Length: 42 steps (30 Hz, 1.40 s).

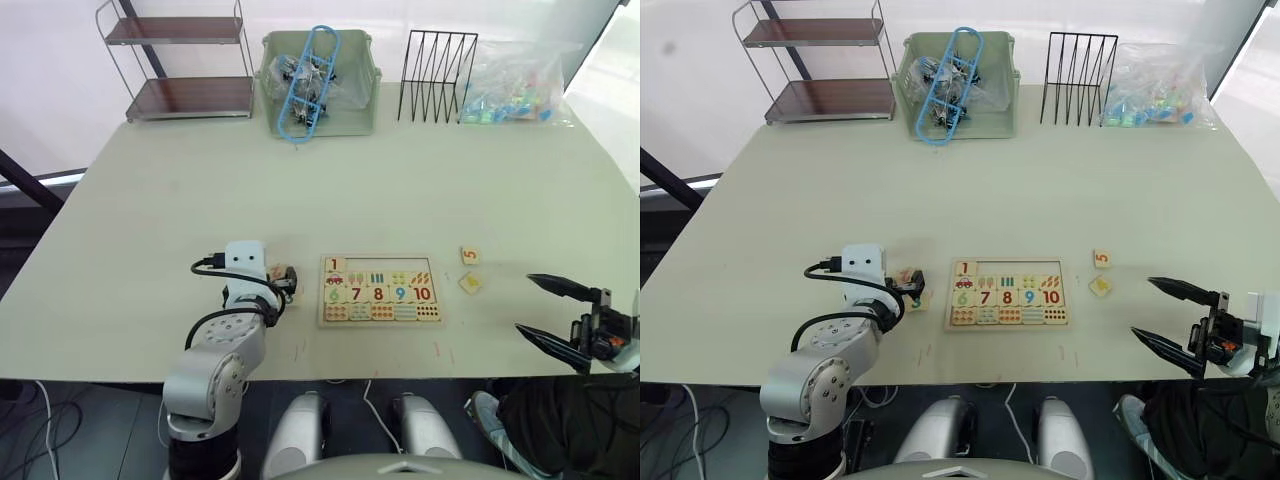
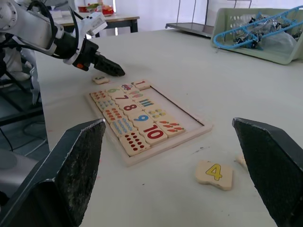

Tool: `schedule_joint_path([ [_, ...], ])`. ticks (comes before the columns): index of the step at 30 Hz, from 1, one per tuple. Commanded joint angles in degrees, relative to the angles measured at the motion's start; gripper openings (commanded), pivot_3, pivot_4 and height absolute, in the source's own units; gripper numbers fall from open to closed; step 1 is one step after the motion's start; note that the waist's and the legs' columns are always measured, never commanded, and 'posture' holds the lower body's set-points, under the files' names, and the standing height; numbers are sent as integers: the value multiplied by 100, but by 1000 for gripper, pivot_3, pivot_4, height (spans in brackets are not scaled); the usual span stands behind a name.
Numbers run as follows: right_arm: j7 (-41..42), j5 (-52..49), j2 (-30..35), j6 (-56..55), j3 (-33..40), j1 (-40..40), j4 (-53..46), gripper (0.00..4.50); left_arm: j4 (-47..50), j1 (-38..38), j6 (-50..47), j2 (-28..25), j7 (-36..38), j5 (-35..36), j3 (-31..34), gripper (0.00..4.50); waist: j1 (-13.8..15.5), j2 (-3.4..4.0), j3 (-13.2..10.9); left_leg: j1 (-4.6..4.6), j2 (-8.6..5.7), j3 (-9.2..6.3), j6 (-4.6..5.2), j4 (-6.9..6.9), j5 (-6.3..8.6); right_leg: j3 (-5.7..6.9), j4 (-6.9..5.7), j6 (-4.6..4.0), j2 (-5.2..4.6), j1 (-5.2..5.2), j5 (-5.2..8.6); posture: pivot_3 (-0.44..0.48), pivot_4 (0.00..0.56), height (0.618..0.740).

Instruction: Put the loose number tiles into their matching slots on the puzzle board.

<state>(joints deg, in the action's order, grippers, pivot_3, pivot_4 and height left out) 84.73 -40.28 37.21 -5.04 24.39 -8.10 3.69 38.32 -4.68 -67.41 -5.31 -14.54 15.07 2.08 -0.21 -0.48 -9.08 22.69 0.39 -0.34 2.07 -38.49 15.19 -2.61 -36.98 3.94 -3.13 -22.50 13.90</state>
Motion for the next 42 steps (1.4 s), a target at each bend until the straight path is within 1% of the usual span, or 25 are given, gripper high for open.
schedule_joint_path([
  [1,49,-68,43,10,48,22,-84,4500,-12,10,-90,54,126,-93,-57,4451,4,1,0,0,0,0,0,0,0,0,0,0,0,0,0,0,150,740],
  [8,45,-54,-17,-32,-9,34,-56,4500,104,90,-61,241,176,-234,95,4451,9,1,1,-1,0,0,0,0,0,-1,0,0,-1,0,0,0,150,740],
  [11,37,-56,-24,-49,-20,40,-41,4500,217,166,-153,295,265,-245,122,3663,12,1,1,-1,1,0,0,0,0,-2,0,0,-1,0,0,0,150,740],
  [12,38,-54,-28,-57,-22,44,-34,4500,225,179,-169,304,289,-254,131,3277,13,2,1,-1,1,0,0,0,0,-1,0,0,-1,0,0,0,150,740],
  [14,42,-51,-28,-63,-26,63,-13,4500,195,166,-186,331,317,-273,165,2302,14,2,1,-1,1,1,0,0,0,-2,0,0,-2,0,0,0,150,740],
  [26,47,-34,-79,-124,-29,79,45,4500,115,70,-133,328,471,-461,210,2302,90,2,1,0,0,0,0,0,0,-1,3,-5,-2,1,3,0,150,740],
  [33,90,-26,-156,-157,-83,112,68,4500,136,16,52,-197,1022,-418,410,2302,89,2,1,0,1,-1,-1,0,-1,0,3,-18,-2,0,10,0,150,740],
  [40,268,-40,-161,-160,-117,134,110,4500,157,185,177,-710,1683,-282,469,2302,88,1,0,1,2,-1,-1,0,-1,0,3,-18,-3,-1,10,0,150,740],
  [41,290,-41,-161,-157,-122,132,107,4500,137,181,195,-728,1743,-252,507,2032,88,1,0,1,3,-1,-1,0,-1,0,3,-18,-3,-1,10,0,150,740],
  [42,308,-43,-163,-154,-125,130,101,4500,113,175,203,-772,1794,-245,523,1868,88,1,0,1,3,-1,-1,0,-1,0,3,-18,-3,-1,10,0,150,740],
])
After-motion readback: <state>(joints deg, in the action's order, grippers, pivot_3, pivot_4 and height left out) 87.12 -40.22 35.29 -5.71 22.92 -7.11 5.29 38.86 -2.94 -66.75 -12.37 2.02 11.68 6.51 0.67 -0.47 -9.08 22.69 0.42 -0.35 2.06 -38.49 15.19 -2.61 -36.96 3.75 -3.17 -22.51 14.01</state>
